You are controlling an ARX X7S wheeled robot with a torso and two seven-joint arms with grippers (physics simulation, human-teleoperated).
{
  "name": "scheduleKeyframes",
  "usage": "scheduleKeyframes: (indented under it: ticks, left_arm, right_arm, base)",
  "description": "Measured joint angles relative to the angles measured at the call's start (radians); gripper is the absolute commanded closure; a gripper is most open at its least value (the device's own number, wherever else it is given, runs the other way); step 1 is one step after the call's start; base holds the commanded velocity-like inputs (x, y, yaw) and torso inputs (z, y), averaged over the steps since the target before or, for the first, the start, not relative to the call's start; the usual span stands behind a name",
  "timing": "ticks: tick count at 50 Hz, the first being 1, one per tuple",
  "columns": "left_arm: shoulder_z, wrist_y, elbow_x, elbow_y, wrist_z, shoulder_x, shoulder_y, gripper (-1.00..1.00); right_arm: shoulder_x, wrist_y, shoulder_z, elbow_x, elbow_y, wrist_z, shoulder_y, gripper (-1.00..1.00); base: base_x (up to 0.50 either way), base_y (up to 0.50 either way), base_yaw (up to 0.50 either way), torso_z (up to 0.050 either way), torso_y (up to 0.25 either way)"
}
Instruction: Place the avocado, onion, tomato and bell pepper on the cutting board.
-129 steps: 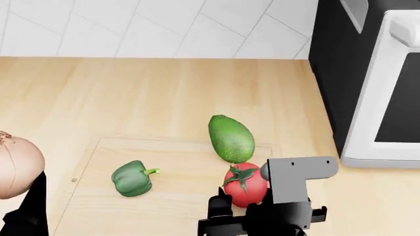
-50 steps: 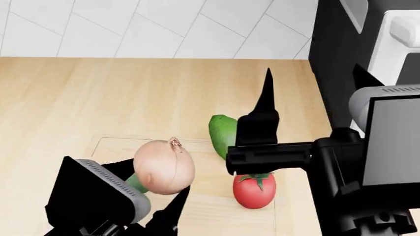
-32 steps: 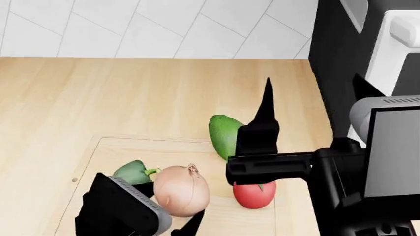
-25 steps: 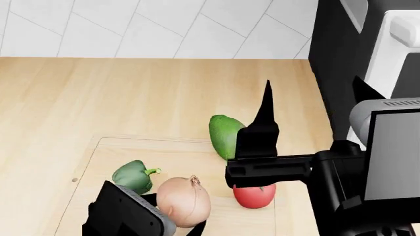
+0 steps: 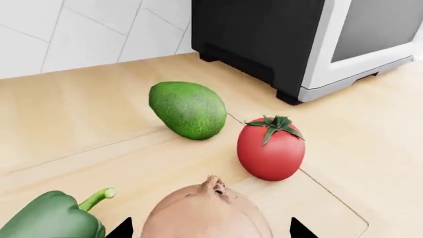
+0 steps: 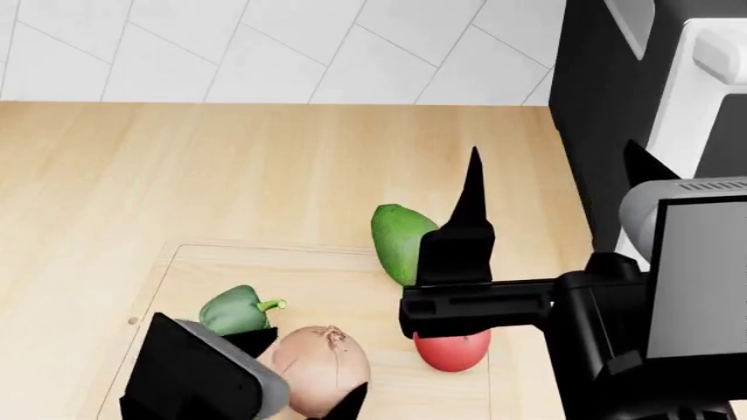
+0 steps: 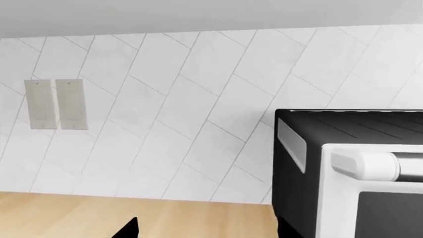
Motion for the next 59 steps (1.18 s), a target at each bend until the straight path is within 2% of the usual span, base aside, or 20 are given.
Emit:
scheduleKeyframes:
  ticks: [11, 16, 25, 36, 46, 59]
  left_arm:
    - [-0.153, -0.045, -0.276, 0.328, -0.224, -0.124, -0.123, -1.00]
    - [-0.231, -0.032, -0.339, 0.412, -0.291, -0.201, -0.136, -1.00]
    - [-0.338, 0.030, -0.276, 0.479, -0.364, -0.324, -0.009, -1.00]
    - [-0.439, 0.140, -0.192, 0.502, -0.420, -0.412, 0.190, -1.00]
    - [-0.507, 0.201, -0.150, 0.504, -0.469, -0.462, 0.302, -1.00]
    - [-0.544, 0.231, -0.136, 0.520, -0.510, -0.491, 0.367, -1.00]
  right_arm:
    - [-0.009, -0.001, -0.010, -0.016, 0.006, -0.006, 0.008, -1.00]
    - [-0.015, -0.002, -0.016, -0.030, 0.010, -0.013, 0.011, -1.00]
    - [-0.023, -0.009, -0.024, -0.075, 0.014, -0.027, 0.001, -1.00]
    - [0.005, -0.032, 0.011, -0.108, 0.017, -0.021, -0.047, -1.00]
    - [0.068, -0.075, 0.106, -0.140, 0.024, -0.009, -0.153, -1.00]
    - [0.111, -0.112, 0.184, -0.155, 0.000, 0.000, -0.272, -1.00]
  base:
    - [0.00, 0.00, 0.00, 0.000, 0.000]
    - [0.00, 0.00, 0.00, 0.000, 0.000]
    - [0.00, 0.00, 0.00, 0.000, 0.000]
    - [0.00, 0.00, 0.00, 0.000, 0.000]
    - [0.00, 0.00, 0.00, 0.000, 0.000]
    - [0.00, 0.00, 0.00, 0.000, 0.000]
